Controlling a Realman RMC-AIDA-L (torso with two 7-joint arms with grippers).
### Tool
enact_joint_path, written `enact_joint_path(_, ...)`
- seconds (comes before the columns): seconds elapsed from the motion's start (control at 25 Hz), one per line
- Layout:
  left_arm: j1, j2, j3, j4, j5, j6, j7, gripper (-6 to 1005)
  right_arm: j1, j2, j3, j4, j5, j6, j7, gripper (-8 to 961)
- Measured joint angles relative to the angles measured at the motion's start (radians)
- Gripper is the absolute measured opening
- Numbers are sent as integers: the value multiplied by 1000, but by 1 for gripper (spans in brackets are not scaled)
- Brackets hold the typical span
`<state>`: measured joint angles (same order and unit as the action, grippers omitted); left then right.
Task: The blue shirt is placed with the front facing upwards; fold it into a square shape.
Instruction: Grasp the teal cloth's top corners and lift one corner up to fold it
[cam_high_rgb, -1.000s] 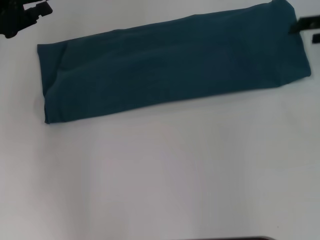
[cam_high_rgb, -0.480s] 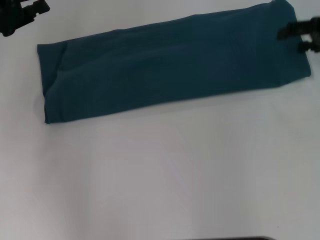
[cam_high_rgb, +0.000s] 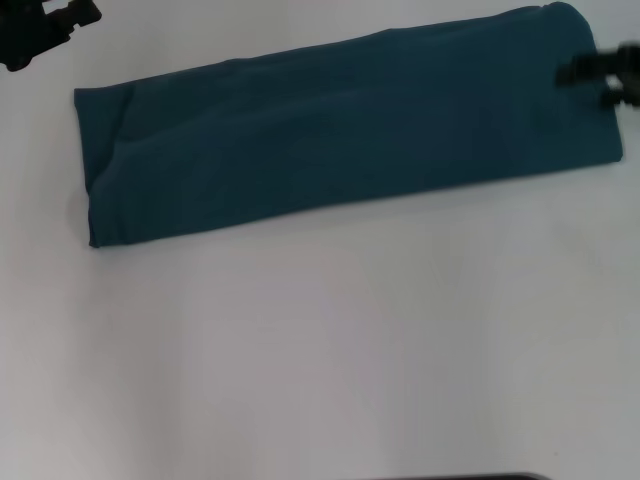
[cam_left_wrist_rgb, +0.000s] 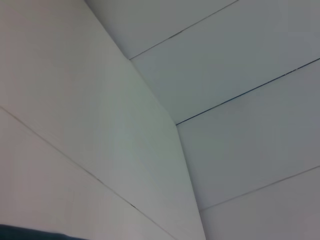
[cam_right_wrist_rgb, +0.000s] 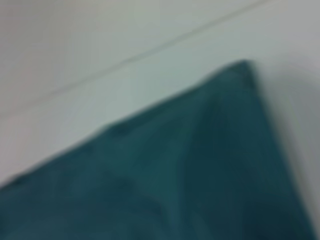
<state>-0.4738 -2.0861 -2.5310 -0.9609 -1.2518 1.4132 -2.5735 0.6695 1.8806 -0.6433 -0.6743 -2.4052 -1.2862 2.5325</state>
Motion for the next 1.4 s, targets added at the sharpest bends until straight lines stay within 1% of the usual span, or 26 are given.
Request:
enact_joint_path(0.2,0,0,0,-1,-1,3,-1,434,-12,-23,47,-144,110,-190,-7,931)
enact_joint_path(0.28,0,5,1,0,-2,12,-1,434,-26,-24,75,-173,141,-235,-50,931)
enact_joint_path(0.36,0,19,1,5,-2,29,-1,434,-51,-15,94,-185,181,-263,-137,931)
enact_joint_path(0.44,2,35,0,14,1,44,-2,434,-90,5,106,-184,248,-296,-263,931)
enact_joint_path(0.48,5,53,1,31,4,59,-4,434,-113,17,111,-183,294,-325,-333,931)
enact_joint_path(0.56,6,77,3,58,5,79,-8,434,-174,51,118,-182,399,-416,-490,931)
enact_joint_path(0.6,8,92,6,79,7,89,-12,434,-191,62,121,-185,429,-445,-534,931)
enact_joint_path(0.64,9,102,9,94,10,95,-14,434,-223,83,127,-192,477,-488,-600,930)
enact_joint_path(0.72,11,116,14,116,34,108,-13,435,-278,114,140,-206,521,-529,-656,930)
enact_joint_path(0.76,11,118,15,121,49,113,-13,435,-297,123,144,-208,526,-535,-663,930)
enact_joint_path(0.84,11,123,19,126,107,125,-13,435,-330,133,151,-199,519,-535,-666,930)
enact_joint_path(0.96,-3,128,25,159,179,130,-36,435,-359,131,148,-168,486,-534,-687,931)
enact_joint_path(1.08,-30,130,25,224,223,110,-105,435,-360,118,158,-125,450,-524,-718,931)
enact_joint_path(1.16,-46,122,26,246,241,85,-132,435,-354,109,166,-100,445,-510,-728,930)
enact_joint_path(1.28,-64,94,26,252,248,31,-149,435,-343,98,172,-80,445,-495,-738,930)
enact_joint_path(1.4,-89,81,40,273,276,-27,-164,436,-338,95,176,-76,445,-487,-738,930)
